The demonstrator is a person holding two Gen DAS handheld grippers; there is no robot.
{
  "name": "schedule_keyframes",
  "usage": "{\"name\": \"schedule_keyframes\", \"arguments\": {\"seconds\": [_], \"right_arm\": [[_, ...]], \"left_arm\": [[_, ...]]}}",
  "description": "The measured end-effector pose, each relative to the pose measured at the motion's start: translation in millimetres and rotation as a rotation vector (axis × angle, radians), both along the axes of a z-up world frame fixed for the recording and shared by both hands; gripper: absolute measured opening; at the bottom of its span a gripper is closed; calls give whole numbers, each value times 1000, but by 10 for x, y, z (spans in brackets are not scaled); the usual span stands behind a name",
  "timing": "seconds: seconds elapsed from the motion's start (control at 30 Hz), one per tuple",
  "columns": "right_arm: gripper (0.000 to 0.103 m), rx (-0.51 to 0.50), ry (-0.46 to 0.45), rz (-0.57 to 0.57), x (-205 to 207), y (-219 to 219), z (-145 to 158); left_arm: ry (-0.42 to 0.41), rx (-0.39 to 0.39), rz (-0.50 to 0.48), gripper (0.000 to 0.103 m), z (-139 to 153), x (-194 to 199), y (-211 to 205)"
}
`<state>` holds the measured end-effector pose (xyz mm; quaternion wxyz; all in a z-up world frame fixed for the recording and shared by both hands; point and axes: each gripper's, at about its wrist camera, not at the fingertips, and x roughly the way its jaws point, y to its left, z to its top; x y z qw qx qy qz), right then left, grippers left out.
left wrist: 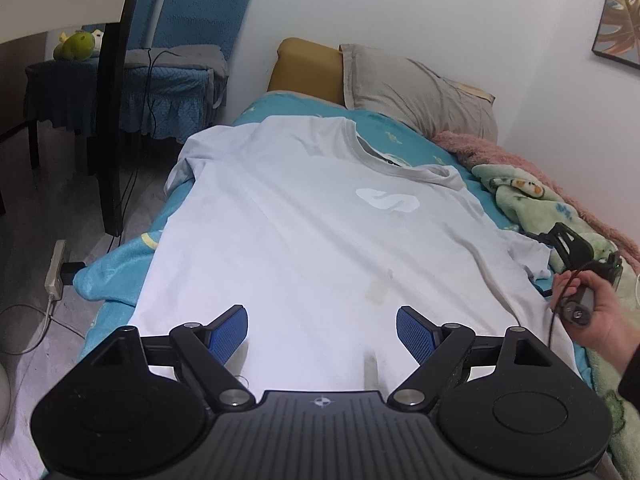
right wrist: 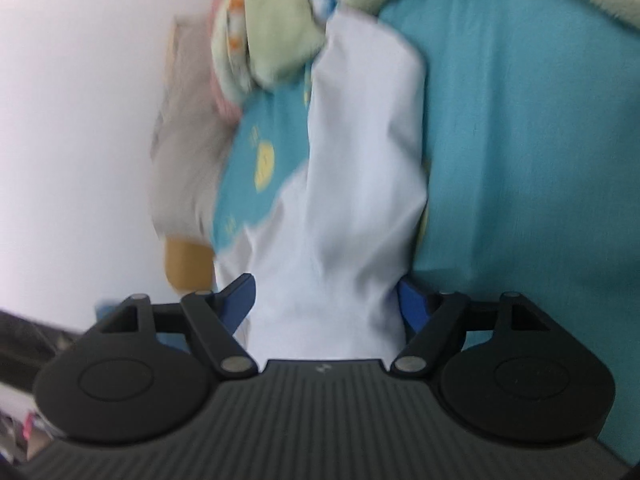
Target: Fold clothes
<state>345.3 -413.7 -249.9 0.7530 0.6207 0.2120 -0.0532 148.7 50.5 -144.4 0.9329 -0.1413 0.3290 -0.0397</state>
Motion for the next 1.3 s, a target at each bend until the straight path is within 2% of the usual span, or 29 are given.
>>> {"name": "schedule_keyframes", "arguments": {"seconds": [0.1, 0.17, 0.2, 0.27, 0.33, 0.43, 0.57, 0.67, 0.8, 0.83, 0.87, 0.9, 0.93, 1.17, 1.3], "right_arm": [[78, -10, -77, -102, -32, -45, -107], [77, -24, -103, -124, -21, -85, -97], [74, -36, -109, -126, -13, -109, -71], [52, -60, -121, -130, 2, -155, -20], [15, -87, -131, -134, 15, -206, 42], [7, -193, -115, -125, -2, -350, 304], [6, -522, -26, -104, 67, -539, 811], [9, -631, 68, -131, 22, -717, 974], [11, -502, 80, -80, -42, -620, 746], [18, -470, 83, -68, -58, -596, 689], [27, -438, 86, -55, -74, -572, 632], [60, -406, 89, -43, -90, -548, 575], [88, -374, 92, -30, -105, -524, 518], [88, -154, 109, 53, -207, -356, 127], [86, -190, 59, -5, -14, -282, 113]], "left_arm": [[2, -5, 1, 84, -13, 17, 6], [2, -7, 2, 83, -18, 24, 10], [3, -9, 1, 83, -19, 30, 7], [4, -9, -1, 84, -19, 41, -1], [3, -6, -3, 83, -19, 39, -5], [-4, -3, -7, 83, -7, 26, -15], [-15, -3, -4, 83, 21, -6, -12], [-21, -8, -4, 84, 42, -10, -25], [-32, 9, -8, 83, 68, -21, -60], [-34, 11, -9, 83, 75, -33, -64], [-36, 14, -9, 83, 83, -45, -68], [-39, 14, -9, 83, 93, -61, -62], [-42, 11, -8, 83, 105, -78, -56], [-47, 8, -3, 84, 127, -97, -40], [-24, 11, -3, 84, 60, -32, -48]]}}
